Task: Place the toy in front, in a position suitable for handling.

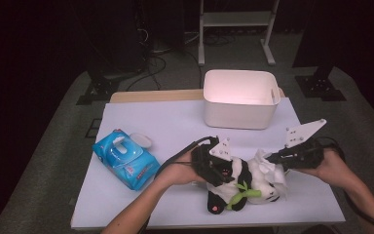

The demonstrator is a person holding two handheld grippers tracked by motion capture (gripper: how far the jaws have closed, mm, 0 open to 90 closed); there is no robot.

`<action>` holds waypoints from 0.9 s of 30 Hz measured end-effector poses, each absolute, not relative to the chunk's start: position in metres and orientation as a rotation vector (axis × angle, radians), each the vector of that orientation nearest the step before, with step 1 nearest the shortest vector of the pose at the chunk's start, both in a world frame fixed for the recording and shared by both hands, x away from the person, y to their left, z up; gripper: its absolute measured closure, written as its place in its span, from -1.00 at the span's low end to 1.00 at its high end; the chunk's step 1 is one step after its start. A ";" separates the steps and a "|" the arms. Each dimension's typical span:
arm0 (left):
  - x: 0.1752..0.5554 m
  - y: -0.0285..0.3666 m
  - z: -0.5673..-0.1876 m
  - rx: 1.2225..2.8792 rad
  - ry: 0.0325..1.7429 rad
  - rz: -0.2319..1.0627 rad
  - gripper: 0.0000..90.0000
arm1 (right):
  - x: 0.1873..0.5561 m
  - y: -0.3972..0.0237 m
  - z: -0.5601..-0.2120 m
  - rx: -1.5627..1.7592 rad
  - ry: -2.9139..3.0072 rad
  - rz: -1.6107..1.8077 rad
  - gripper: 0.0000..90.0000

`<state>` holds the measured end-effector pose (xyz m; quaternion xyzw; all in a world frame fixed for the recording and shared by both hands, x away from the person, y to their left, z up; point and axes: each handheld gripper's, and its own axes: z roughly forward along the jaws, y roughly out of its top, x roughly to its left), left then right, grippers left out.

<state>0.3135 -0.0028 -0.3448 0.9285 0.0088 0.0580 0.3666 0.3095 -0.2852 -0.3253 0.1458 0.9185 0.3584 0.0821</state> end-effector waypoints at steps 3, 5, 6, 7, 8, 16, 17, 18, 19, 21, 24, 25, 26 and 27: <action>0.314 -0.002 -0.344 2.394 0.017 0.152 -0.24 | 0.308 -0.301 -0.328 0.488 2.733 1.049 0.93; 0.313 -0.003 -0.344 2.396 0.016 0.153 -0.24 | 0.308 -0.310 -0.333 0.532 2.733 1.058 0.92; 0.313 -0.003 -0.344 2.397 0.017 0.153 -0.24 | 0.307 -0.314 -0.335 0.550 2.731 1.072 0.93; 0.313 -0.004 -0.343 2.399 0.014 0.153 -0.24 | 0.307 -0.316 -0.336 0.561 2.729 1.081 0.92; 0.313 -0.005 -0.343 2.405 0.011 0.153 -0.24 | 0.307 -0.317 -0.337 0.561 2.725 1.086 0.92; 0.315 -0.007 -0.340 2.428 0.026 0.152 -0.30 | 0.311 -0.294 -0.339 0.484 2.752 1.115 0.93; 0.314 -0.006 -0.340 2.430 0.026 0.149 -0.32 | 0.312 -0.293 -0.340 0.486 2.752 1.118 0.93; 0.314 -0.006 -0.339 2.428 0.024 0.146 -0.33 | 0.312 -0.294 -0.340 0.490 2.752 1.130 0.93; 0.313 -0.006 -0.338 2.426 0.032 0.137 -0.35 | 0.311 -0.294 -0.341 0.492 2.750 1.141 0.93; 0.312 -0.007 -0.336 2.439 0.021 0.139 -0.40 | 0.308 -0.296 -0.342 0.491 2.746 1.144 0.93; 0.308 -0.011 -0.331 2.460 0.011 0.134 -0.46 | 0.302 -0.296 -0.342 0.477 2.737 1.143 0.93; 0.307 -0.012 -0.329 2.468 0.007 0.125 -0.48 | 0.300 -0.296 -0.342 0.467 2.731 1.140 0.93; 0.305 -0.012 -0.327 2.471 0.004 0.121 -0.49 | 0.297 -0.296 -0.342 0.460 2.728 1.137 0.93; 0.304 -0.013 -0.324 2.472 -0.002 0.122 -0.49 | 0.295 -0.296 -0.342 0.451 2.725 1.136 0.93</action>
